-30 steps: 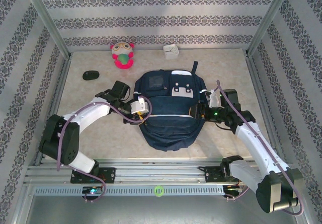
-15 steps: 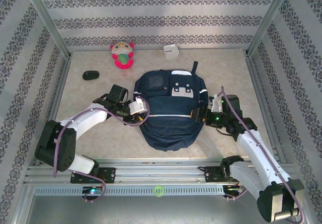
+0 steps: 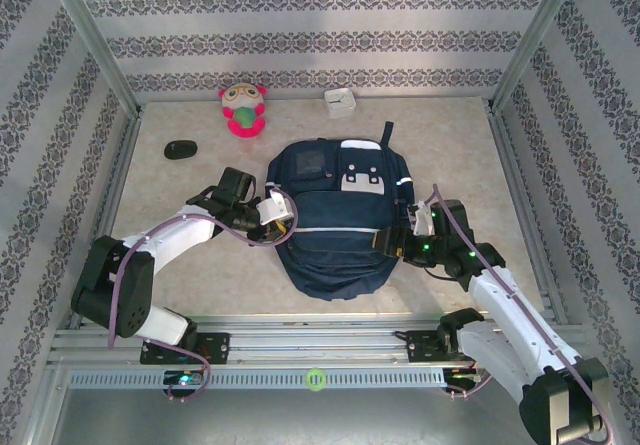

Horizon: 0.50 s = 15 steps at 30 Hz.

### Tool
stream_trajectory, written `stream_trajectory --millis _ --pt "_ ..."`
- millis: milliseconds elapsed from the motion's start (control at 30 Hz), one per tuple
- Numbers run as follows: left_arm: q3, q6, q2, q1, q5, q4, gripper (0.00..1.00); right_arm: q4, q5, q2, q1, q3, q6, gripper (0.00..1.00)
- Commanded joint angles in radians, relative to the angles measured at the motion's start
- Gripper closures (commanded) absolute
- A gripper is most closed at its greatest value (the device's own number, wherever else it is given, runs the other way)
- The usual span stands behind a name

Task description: Pack books, pencil case, and school supplies into a backpack

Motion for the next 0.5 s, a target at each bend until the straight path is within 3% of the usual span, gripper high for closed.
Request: stream_trajectory --millis 0,367,467 --pt "-0.005 0.003 -0.021 -0.01 0.042 -0.016 0.88 0.022 0.035 -0.004 0.015 -0.018 0.04 0.3" --pt "-0.016 -0.01 -0.094 -0.03 0.1 -0.151 0.91 0.191 0.157 0.027 0.065 -0.069 0.206 0.35" --pt "-0.047 -0.034 -0.129 -0.041 0.112 -0.148 0.91 0.311 0.189 0.024 0.076 -0.109 0.292 0.37"
